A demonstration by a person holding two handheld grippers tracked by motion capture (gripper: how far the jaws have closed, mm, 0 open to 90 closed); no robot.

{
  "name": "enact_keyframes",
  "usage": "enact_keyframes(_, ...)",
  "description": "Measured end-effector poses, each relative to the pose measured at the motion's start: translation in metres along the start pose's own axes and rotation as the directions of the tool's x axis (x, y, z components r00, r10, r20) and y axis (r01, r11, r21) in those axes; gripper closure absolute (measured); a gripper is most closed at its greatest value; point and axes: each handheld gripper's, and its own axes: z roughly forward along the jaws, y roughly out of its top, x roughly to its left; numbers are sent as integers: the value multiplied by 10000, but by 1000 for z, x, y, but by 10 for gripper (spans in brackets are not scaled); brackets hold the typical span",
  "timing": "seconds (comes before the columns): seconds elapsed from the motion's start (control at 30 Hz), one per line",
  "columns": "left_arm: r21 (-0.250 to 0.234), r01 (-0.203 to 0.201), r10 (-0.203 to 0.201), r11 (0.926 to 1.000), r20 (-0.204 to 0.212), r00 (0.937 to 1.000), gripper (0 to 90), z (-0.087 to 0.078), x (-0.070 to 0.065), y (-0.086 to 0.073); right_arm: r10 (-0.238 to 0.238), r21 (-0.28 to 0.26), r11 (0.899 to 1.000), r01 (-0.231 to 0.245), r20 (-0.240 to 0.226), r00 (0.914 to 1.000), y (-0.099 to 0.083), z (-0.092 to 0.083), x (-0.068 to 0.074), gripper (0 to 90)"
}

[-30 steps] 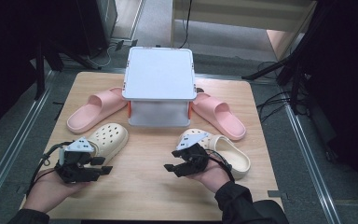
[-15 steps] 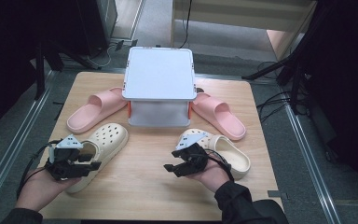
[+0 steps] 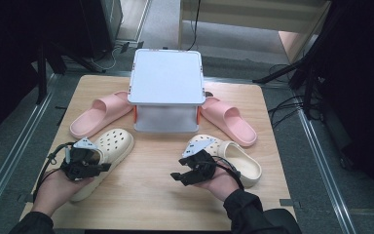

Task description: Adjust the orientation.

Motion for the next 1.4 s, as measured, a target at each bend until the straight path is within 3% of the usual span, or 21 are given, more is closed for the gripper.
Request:
enact_keyframes(0.17, -278, 45, -58, 9996, -452, 9990, 771, -10, 1, 4, 59, -43, 10000, -59, -53, 10000, 0, 0, -1, 418)
enact_keyframes(0.33, -748, 332, -347, 9966, -185, 9992, 774, -25, -1, 9, 57, -77, 10000, -57, 2, 10000, 0, -1, -2, 419)
enact_keyframes(0.53, -831, 23, -3, 9965, 241, 9997, 774, -22, -20, 24, 199, -226, 9996, -196, 146, 9997, -4, -6, -3, 425)
enact_keyframes(0.63, -719, -494, 526, 9962, 424, 9977, 773, -16, -34, 34, 346, -287, 9990, -338, 256, 9991, -7, -10, -4, 426)
enact_keyframes(0.83, -548, -1089, 1128, 9925, 758, 9907, 773, 2, -58, 49, 508, -319, 9983, -494, 441, 9977, -14, -15, -3, 430)
enact_keyframes(0.97, -345, -1418, 1449, 9893, 1138, 9829, 772, 15, -71, 56, 630, -388, 9974, -609, 572, 9964, -19, -19, -4, 433)
enact_keyframes(1.07, -82, -1781, 1778, 9840, 1123, 9776, 771, 27, -81, 60, 830, -402, 9960, -803, 710, 9940, -24, -23, -4, 434)
enact_keyframes(1.3, 186, -2100, 2053, 9775, 1431, 9682, 764, 41, -93, 58, 1013, -436, 9942, -979, 840, 9913, -30, -27, -3, 439)
enact_keyframes(1.4, 379, -2408, 2318, 9698, 1615, 9593, 727, 46, -95, 56, 1031, -467, 9940, -992, 885, 9907, -32, -27, -2, 440)
